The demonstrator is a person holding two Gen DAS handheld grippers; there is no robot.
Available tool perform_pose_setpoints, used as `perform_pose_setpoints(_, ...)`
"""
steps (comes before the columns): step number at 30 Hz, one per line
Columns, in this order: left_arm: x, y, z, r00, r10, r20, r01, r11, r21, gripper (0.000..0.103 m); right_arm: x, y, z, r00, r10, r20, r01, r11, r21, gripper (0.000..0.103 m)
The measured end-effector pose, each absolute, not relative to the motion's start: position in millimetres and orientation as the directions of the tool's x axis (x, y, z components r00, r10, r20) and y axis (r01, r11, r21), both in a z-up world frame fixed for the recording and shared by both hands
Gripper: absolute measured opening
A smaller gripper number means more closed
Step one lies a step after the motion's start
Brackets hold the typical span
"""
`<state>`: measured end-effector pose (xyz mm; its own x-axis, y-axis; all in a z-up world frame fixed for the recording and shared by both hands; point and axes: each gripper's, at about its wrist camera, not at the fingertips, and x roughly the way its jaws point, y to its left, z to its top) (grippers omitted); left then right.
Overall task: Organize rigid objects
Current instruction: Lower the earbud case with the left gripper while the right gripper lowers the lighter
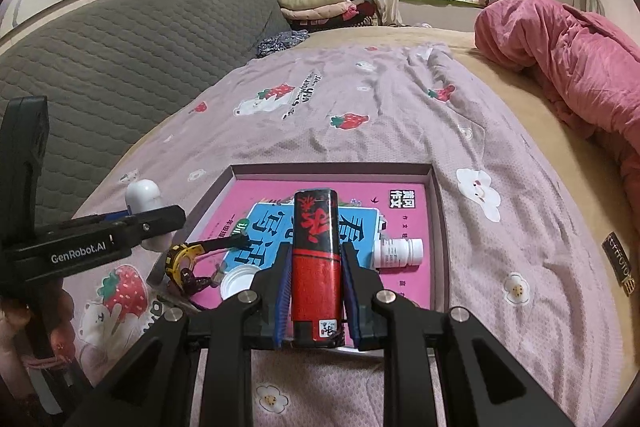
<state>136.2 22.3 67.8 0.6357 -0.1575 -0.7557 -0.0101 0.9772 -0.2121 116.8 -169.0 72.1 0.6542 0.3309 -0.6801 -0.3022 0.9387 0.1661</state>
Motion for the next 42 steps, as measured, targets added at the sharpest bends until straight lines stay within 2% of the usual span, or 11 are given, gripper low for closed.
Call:
perform_pose_setpoints(19,143.6,15.7,30.0,0.585,-0.173,-0.793,-0.001,0.977,-0.214,0.045,119.8,-131.9,33.5,0.58,0.328,-0.746,-0.356,0.925,0.13,0.023)
perform_pose_setpoints(42,143.7,11.1,0.9,0.54,-0.177,-0.823,0.029,0.981,-0.192,0.045,130.0,-117.1,14.7,0.549,0.312,-0.775,-0.364,0.924,0.113,0.023)
